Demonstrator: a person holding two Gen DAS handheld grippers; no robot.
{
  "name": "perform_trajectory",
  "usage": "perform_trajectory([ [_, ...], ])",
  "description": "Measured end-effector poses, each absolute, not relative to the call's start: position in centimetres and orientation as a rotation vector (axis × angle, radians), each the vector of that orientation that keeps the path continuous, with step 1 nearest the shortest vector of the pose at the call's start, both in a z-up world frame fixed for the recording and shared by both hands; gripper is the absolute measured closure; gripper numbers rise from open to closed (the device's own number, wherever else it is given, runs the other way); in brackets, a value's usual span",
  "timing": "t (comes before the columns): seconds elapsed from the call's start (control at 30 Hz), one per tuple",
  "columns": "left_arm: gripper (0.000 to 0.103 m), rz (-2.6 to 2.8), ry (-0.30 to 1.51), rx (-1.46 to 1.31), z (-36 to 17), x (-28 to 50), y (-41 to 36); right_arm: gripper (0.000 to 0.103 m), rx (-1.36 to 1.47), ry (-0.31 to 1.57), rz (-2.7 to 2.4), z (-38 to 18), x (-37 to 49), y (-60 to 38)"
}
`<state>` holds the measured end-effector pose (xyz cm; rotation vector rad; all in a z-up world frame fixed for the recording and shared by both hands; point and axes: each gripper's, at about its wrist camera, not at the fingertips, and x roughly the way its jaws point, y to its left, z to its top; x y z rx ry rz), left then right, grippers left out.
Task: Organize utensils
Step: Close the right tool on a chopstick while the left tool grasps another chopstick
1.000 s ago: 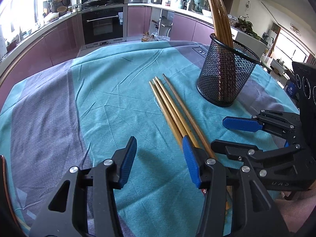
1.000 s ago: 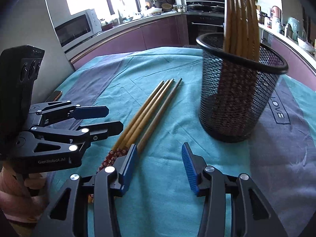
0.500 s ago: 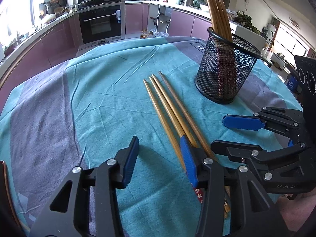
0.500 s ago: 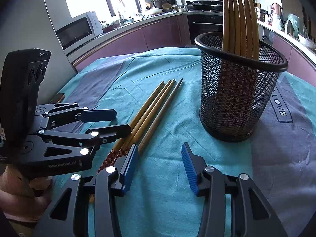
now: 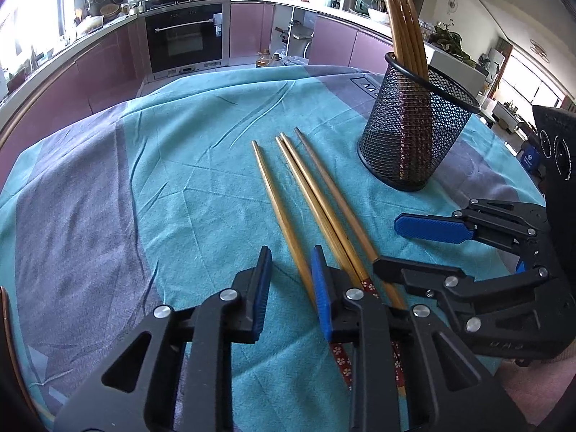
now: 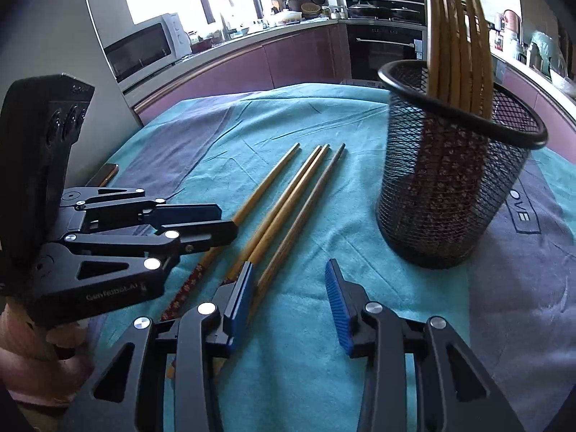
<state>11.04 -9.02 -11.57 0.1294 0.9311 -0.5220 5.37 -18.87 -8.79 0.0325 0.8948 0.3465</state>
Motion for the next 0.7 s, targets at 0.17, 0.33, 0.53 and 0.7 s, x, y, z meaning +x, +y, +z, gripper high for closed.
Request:
perform_trajectory([
  [0.17,0.074,-0.531,0.936,0.134,-11.5,11.1,-8.9,0.066,0.031,0.905,0.331,-8.6,5.6,-19.2],
  [0.33,0.074,-0.524,0.939,0.151,-11.4,11.7,-9.3,0.066,0.030,0.908,0.325,-8.8,6.4,-18.7],
  [0.53,0.082,-0.514,0.952,0.144,-11.5,12.7,-9.4,0.076,0.053,0.900,0.296,-9.0,7.5,-18.8],
  [0.7,0.092,-0.517,0.954,0.101,-11.6,12.7,-9.3,0.092,0.142,0.895,0.302,-9.2,7.8,-19.8],
])
